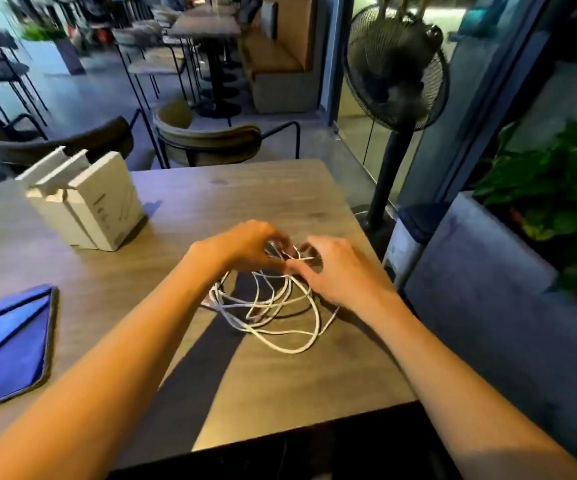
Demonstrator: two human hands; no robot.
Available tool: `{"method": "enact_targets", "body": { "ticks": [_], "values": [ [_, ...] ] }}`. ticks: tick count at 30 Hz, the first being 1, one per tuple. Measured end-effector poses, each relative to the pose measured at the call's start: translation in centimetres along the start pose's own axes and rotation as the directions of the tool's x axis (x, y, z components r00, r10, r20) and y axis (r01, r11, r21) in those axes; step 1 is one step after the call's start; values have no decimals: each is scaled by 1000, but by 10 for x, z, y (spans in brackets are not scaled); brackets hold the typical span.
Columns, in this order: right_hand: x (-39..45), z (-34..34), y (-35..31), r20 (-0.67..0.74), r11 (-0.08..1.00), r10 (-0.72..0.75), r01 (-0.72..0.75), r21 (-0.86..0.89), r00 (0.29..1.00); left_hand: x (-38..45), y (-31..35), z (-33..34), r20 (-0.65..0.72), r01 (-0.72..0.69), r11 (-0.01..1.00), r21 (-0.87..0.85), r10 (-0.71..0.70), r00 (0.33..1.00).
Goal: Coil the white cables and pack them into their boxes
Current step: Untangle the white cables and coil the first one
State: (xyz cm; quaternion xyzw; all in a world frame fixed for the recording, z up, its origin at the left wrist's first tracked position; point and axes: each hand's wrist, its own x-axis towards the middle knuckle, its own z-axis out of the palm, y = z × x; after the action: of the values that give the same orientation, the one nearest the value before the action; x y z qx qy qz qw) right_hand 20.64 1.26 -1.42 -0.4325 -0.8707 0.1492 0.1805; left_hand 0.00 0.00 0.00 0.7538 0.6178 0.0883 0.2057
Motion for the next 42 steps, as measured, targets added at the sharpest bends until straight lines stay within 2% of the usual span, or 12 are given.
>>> {"method": "enact_targets", "body": {
  "ticks": [3, 7, 8, 10, 12, 14, 16, 21, 23, 31, 39, 42],
  "values": [
    [-12, 6, -6, 64, 999, -8, 5, 35, 998, -13, 6, 8, -100, 3, 996, 94, 7, 995],
    [-19, 5, -12, 96, 1000, 15, -14, -13, 995, -24, 8, 14, -185, 4, 997, 74, 10, 983],
    [-20, 3, -14, 101, 1000, 22, -20, -22, 995, -26, 5, 16, -252, 21, 994, 110, 8, 968],
    [-19, 3, -15, 120, 999, 29, -24, -42, 992, -28, -4, 16, -467, 129, 968, 213, -15, 884],
    [-17, 2, -15, 134, 998, 29, -21, -61, 991, -31, -11, 7, -663, 228, 957, 179, -54, 746],
    [-15, 0, -16, 152, 997, 30, -18, -79, 988, -34, -17, -6, -730, 257, 961, 104, -102, 676],
    [-14, -1, -19, 161, 995, 25, -9, -101, 987, -33, -22, -16, -716, 270, 959, 83, -131, 686],
    [-13, -1, -26, 136, 991, 34, -16, -131, 990, -28, -23, -11, -548, 183, 981, 68, -117, 828],
    [-11, -1, -29, 122, 991, 31, -14, -134, 992, -31, -19, -6, -506, 168, 985, 42, -124, 854],
    [25, -11, -63, 51, 983, -43, 52, -178, 998, -53, -35, -25, -643, 176, 984, -1, -135, 754],
    [74, 1, -144, 31, 968, -202, 205, -144, 979, -101, -81, -62, -760, 204, 977, -60, -177, 625],
    [82, 12, -169, 36, 959, -237, 240, -149, 971, -111, -93, -69, -778, 208, 976, -66, -181, 601]
  ]
}}
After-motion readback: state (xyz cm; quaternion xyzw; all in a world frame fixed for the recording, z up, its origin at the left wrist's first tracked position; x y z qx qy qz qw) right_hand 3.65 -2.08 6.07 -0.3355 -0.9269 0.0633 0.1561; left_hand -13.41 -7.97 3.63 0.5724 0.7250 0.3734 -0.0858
